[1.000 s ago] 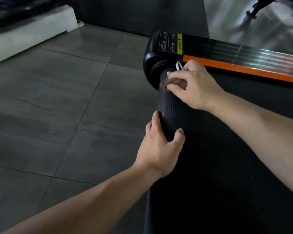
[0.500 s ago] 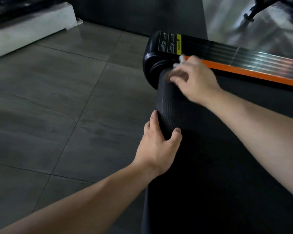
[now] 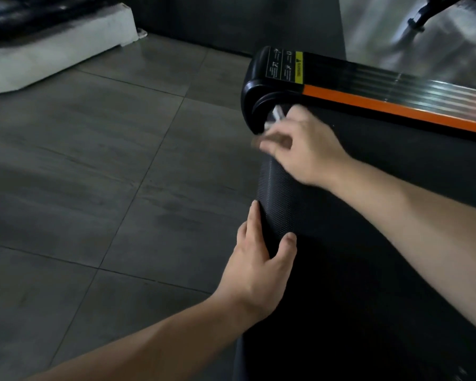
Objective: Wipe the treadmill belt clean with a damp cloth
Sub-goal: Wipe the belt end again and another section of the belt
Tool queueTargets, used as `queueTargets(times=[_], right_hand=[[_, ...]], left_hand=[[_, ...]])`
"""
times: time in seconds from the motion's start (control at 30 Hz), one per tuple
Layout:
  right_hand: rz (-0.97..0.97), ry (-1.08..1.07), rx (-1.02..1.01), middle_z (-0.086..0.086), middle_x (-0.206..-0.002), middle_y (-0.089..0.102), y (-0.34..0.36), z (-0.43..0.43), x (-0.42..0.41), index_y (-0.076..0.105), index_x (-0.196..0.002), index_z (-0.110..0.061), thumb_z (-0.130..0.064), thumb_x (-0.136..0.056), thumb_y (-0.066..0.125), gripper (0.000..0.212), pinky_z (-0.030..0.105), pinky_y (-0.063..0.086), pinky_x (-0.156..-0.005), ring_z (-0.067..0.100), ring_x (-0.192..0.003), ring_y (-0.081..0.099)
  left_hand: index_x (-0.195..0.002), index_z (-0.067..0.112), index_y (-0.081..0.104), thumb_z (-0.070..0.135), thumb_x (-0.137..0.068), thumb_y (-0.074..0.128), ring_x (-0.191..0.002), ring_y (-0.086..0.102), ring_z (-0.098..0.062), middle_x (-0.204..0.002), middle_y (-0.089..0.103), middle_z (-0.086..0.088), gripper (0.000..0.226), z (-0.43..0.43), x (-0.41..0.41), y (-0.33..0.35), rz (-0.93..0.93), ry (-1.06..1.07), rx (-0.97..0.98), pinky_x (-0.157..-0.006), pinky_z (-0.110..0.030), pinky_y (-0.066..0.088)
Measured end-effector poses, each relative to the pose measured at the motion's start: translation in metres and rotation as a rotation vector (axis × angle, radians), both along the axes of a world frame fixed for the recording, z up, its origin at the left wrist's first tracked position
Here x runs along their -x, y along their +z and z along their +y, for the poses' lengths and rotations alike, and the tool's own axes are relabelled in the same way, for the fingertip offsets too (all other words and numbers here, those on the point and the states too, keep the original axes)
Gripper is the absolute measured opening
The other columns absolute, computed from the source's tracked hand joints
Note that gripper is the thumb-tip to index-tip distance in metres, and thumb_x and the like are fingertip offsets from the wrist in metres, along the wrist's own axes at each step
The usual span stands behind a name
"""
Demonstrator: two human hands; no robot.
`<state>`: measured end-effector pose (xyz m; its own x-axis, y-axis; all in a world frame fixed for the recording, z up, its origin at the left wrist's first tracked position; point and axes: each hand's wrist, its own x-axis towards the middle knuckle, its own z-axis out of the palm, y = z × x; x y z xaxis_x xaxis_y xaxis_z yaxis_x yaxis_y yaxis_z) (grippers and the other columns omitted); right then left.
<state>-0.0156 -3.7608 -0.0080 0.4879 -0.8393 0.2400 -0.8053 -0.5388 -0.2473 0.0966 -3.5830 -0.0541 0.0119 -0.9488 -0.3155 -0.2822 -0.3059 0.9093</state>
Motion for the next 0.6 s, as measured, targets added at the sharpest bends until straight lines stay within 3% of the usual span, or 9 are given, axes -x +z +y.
queueTargets(times=[0.1, 0.27, 0.43, 0.5, 0.6], right_hand=[[0.068, 0.191, -0.053, -0.007, -0.096, 0.045, 0.010, 0.028, 0.024, 0.076, -0.105, -0.027, -0.047, -0.087, 0.070, 0.027, 0.032, 0.047, -0.070, 0.013, -0.084, 0.055], [-0.056, -0.279, 0.048, -0.001, -0.108, 0.053, 0.004, -0.009, 0.018, 0.069, -0.104, -0.022, -0.050, -0.091, 0.064, 0.031, 0.034, 0.048, -0.078, 0.027, -0.100, 0.062], [0.044, 0.166, -0.049, -0.001, -0.097, 0.052, 0.003, 0.076, 0.018, 0.069, -0.099, -0.022, -0.057, -0.089, 0.052, 0.040, 0.034, 0.051, -0.068, 0.020, -0.089, 0.061], [0.060, 0.058, 0.023, 0.001, -0.101, 0.054, 0.008, 0.059, 0.029, 0.069, -0.101, -0.021, -0.053, -0.091, 0.056, 0.035, 0.035, 0.050, -0.069, 0.025, -0.090, 0.061], [-0.061, -0.219, 0.030, 0.001, -0.105, 0.054, 0.004, 0.042, 0.025, 0.067, -0.103, -0.021, -0.045, -0.093, 0.062, 0.027, 0.035, 0.050, -0.075, 0.026, -0.093, 0.061]], left_hand=[[-0.164, 0.036, 0.004, 0.050, -0.100, 0.053, -0.137, 0.024, 0.011, -0.165, 0.022, 0.015, 0.082, 0.013, -0.001, 0.000, 0.006, 0.001, -0.008, -0.109, -0.011, 0.018], [-0.165, 0.035, 0.008, 0.051, -0.100, 0.053, -0.146, 0.028, 0.002, -0.165, 0.025, 0.015, 0.080, 0.020, 0.000, -0.002, 0.016, 0.032, -0.016, -0.112, -0.014, 0.020], [-0.165, 0.033, 0.007, 0.048, -0.102, 0.052, -0.147, 0.024, 0.003, -0.167, 0.023, 0.013, 0.079, 0.037, -0.003, -0.003, 0.030, 0.011, -0.035, -0.114, -0.015, 0.018], [-0.165, 0.034, 0.006, 0.047, -0.102, 0.052, -0.142, 0.022, 0.008, -0.167, 0.022, 0.014, 0.079, 0.045, -0.003, -0.001, 0.030, 0.007, -0.039, -0.113, -0.013, 0.017], [-0.165, 0.034, 0.003, 0.047, -0.103, 0.051, -0.139, 0.021, 0.010, -0.167, 0.020, 0.014, 0.080, 0.054, -0.005, -0.002, 0.027, -0.013, -0.043, -0.111, -0.012, 0.015]])
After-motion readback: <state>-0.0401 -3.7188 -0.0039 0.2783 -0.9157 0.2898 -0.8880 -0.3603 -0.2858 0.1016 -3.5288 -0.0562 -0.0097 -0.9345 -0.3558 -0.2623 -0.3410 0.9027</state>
